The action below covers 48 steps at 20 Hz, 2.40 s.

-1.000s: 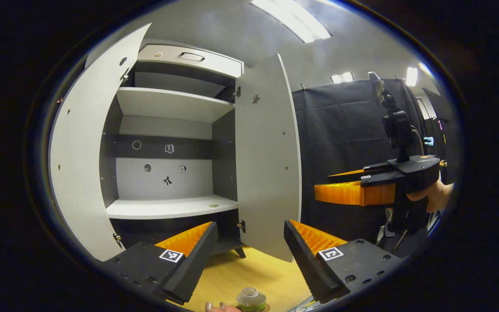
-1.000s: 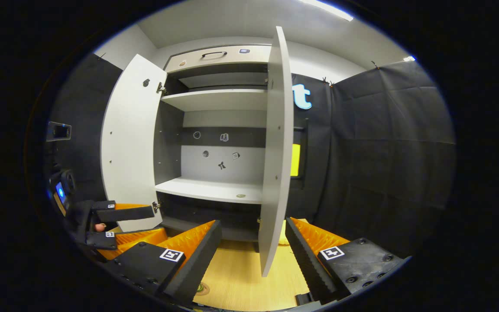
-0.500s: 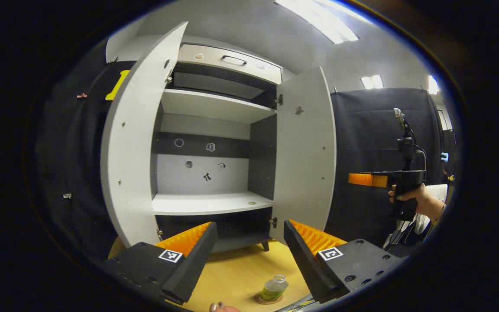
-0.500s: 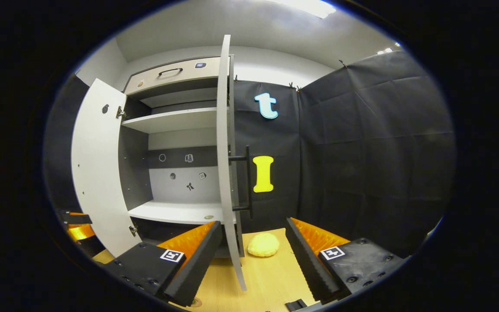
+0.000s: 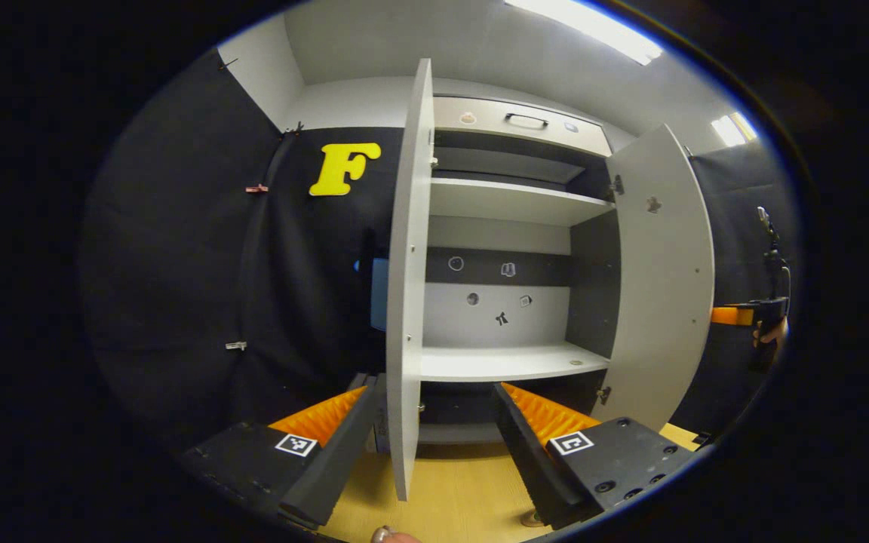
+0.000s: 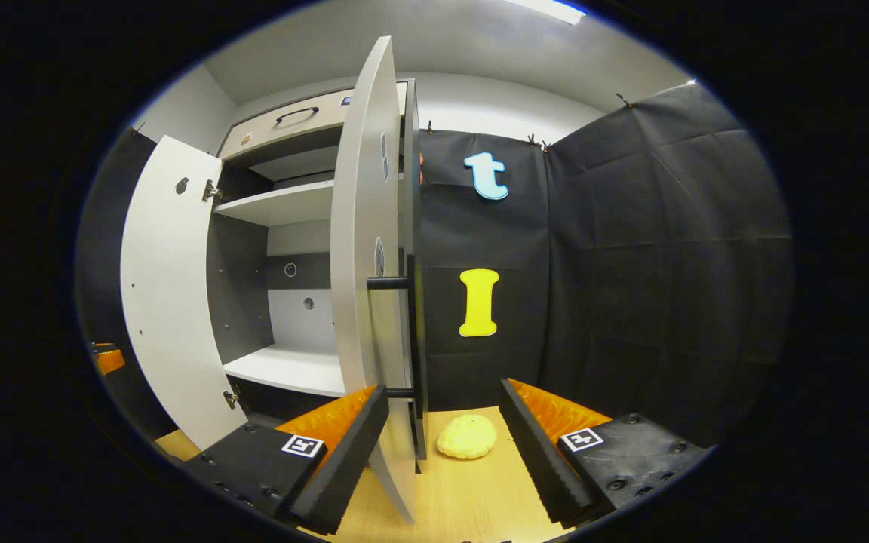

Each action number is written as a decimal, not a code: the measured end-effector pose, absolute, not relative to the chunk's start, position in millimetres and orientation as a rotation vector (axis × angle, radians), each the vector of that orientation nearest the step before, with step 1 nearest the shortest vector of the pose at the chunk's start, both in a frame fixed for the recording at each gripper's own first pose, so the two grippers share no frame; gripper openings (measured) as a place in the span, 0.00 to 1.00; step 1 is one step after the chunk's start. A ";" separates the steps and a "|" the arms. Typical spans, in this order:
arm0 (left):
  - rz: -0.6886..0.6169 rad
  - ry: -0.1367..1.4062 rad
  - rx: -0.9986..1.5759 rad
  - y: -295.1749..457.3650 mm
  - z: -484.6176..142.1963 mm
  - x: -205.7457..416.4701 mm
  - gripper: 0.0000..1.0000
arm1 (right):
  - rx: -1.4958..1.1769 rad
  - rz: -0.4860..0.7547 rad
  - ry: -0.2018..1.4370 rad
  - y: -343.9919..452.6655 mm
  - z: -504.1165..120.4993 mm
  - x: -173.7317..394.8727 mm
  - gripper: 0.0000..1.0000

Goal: Grasp the bottle in the cabinet with the left hand and place it on the coaster, then close the right door with the right hand and the left door with the left hand.

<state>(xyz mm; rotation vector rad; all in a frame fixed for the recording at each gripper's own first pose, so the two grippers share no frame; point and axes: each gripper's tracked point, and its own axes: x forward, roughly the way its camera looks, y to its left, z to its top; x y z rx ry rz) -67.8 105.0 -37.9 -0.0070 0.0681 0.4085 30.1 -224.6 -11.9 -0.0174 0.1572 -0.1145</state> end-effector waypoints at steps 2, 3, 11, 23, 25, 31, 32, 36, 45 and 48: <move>0.457 0.056 -0.010 117.0 -33.9 -67.8 0.96 | -0.006 -0.069 0.156 -219.2 -12.5 33.9 0.98; 0.472 0.054 -0.007 121.6 -32.1 -67.0 0.96 | -0.004 -0.052 0.156 -218.9 -12.0 33.7 0.96; 0.518 0.056 0.036 131.8 -26.3 -60.4 0.96 | 0.003 0.090 0.156 -198.5 -14.8 38.8 0.97; 0.560 0.092 0.046 138.2 -32.3 -66.8 0.96 | 0.032 0.316 0.175 -115.4 -29.4 70.6 0.97; 0.575 0.099 0.054 140.9 -32.2 -71.0 0.96 | 0.041 0.343 0.176 -104.2 -32.4 77.1 0.96; 0.619 0.096 0.075 156.6 -27.2 -88.4 0.96 | 0.034 0.442 0.190 -55.9 -49.6 104.0 0.97; 0.628 0.092 0.078 161.2 -24.7 -90.0 0.96 | 0.034 0.470 0.203 -42.5 -54.5 107.6 0.96; 0.620 0.064 0.086 178.9 -11.9 -89.7 0.96 | 0.000 0.494 0.197 -22.4 -60.7 115.3 0.98; 0.465 0.041 0.068 207.8 -11.6 -40.2 0.96 | 0.016 0.377 0.215 -54.6 -63.1 101.6 0.98; 0.442 0.039 0.053 212.4 -16.5 -35.0 0.94 | 0.026 0.329 0.216 -64.7 -62.8 97.3 0.98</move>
